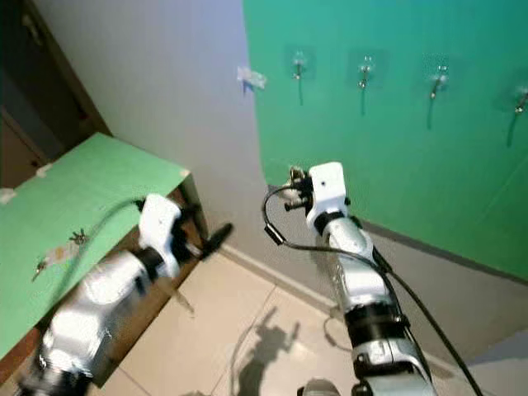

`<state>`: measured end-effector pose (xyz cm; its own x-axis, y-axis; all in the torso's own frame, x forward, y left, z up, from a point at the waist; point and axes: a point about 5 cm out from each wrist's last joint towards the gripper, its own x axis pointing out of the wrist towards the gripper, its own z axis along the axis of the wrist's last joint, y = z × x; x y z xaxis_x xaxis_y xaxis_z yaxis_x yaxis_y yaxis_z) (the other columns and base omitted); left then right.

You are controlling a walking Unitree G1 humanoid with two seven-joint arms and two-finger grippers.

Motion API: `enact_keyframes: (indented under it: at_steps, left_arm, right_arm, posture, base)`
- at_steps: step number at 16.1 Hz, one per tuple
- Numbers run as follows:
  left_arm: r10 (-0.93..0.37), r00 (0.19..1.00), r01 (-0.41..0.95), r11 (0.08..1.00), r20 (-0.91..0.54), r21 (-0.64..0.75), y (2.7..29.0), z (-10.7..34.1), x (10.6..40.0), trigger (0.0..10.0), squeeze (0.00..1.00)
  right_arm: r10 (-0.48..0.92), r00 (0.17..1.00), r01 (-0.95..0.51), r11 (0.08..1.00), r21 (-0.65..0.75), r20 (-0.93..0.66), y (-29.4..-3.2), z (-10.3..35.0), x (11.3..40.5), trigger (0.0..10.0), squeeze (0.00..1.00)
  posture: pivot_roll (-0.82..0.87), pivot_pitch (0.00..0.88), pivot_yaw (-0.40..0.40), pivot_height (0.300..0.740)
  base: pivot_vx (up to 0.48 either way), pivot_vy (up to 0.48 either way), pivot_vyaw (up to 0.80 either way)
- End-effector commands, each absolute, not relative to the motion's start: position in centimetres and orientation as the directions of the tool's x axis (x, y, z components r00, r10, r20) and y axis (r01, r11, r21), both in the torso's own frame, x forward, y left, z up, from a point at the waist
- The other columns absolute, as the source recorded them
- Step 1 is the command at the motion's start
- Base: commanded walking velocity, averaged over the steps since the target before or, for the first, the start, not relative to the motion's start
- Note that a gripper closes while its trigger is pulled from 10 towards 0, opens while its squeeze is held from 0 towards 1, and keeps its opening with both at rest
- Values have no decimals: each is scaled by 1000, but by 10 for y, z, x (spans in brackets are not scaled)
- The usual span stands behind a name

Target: Hang keys on a hook

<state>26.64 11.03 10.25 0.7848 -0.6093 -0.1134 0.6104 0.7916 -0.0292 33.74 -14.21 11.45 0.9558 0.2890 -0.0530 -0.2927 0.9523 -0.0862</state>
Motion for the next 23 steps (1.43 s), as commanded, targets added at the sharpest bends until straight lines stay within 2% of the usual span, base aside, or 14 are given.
enact_keyframes:
  at_steps: [1, 2, 3, 4, 5, 8, 12, 13, 14, 19, 20, 22, 23]
  left_arm:
    - [-608, 790, 611, 791, -83, 25, 109, 106, 261, 10000, 0]
    - [-596, 801, 599, 799, -50, 54, 110, 105, 255, 10000, 0]
    - [-578, 816, 579, 813, -34, 63, 113, 104, 252, 10000, 0]
    - [-578, 815, 579, 813, -39, 62, 113, 104, 252, 10000, 0]
    - [-589, 807, 591, 804, -45, 68, 113, 104, 253, 10000, 0]
    - [-591, 806, 591, 806, -21, -19, 112, 109, 259, 10000, 0]
    - [-655, 754, 652, 755, -52, -59, 104, 104, 252, 10000, 0]
    - [-665, 745, 658, 746, -58, -100, 103, 105, 253, 10000, 0]
    - [-681, 730, 674, 732, -61, -101, 103, 106, 252, 10000, 0]
    - [-678, 735, 672, 734, -34, -102, 104, 117, 260, 10000, 0]
    - [-650, 760, 646, 756, -5, -108, 105, 119, 262, 10000, 0]
    - [-558, 827, 556, 830, 72, 44, 116, 122, 261, 10000, 0]
    - [-547, 833, 544, 837, 83, 65, 117, 121, 260, 10000, 0]
  right_arm:
    - [301, 953, -302, 947, -111, -26, -139, 122, 342, 0, 0]
    - [313, 950, -309, 928, -207, -14, -141, 126, 342, 0, 0]
    - [366, 931, -339, 851, -402, -9, -140, 131, 342, 0, 0]
    - [402, 916, -351, 785, -510, -11, -138, 133, 341, 0, 0]
    - [482, 875, -390, 632, -670, -55, -135, 132, 339, 0, 0]
    - [527, 848, -314, 417, -853, -54, -135, 139, 341, 0, 0]
    - [603, 797, -118, 111, -987, -27, -131, 148, 340, 0, 0]
    - [650, 760, 15, -47, -999, -19, -131, 153, 339, 0, 0]
    - [670, 742, 89, -89, -992, 7, -133, 161, 341, 0, 0]
    - [683, 729, 162, -89, -983, 58, -135, 168, 347, 0, 0]
    - [685, 724, 169, -56, -984, 85, -133, 168, 347, 0, 0]
    - [645, 757, 103, 46, -994, 108, -139, 156, 343, 0, 0]
    - [639, 762, 92, 60, -994, 109, -139, 154, 342, 0, 0]
  posture:
    - [-255, 17, 147, 740]
    - [-255, 20, 148, 740]
    - [-255, 24, 152, 740]
    - [-255, 24, 152, 740]
    - [-256, 26, 153, 740]
    - [-257, 30, 148, 740]
    - [-259, 35, 150, 740]
    - [-260, 35, 151, 740]
    - [-260, 34, 151, 740]
    - [-259, 34, 145, 740]
    - [-260, 34, 144, 740]
    - [-260, 33, 148, 740]
    - [-260, 33, 148, 740]
  base:
    - [0, 0, 0]
    - [0, 0, 0]
    - [0, 0, 0]
    - [0, 0, 0]
    - [0, 0, 0]
    - [0, 0, 0]
    - [0, 0, 0]
    - [0, 0, 0]
    - [0, 0, 0]
    - [0, 0, 0]
    - [0, 0, 0]
    - [0, 0, 0]
    - [0, 0, 0]
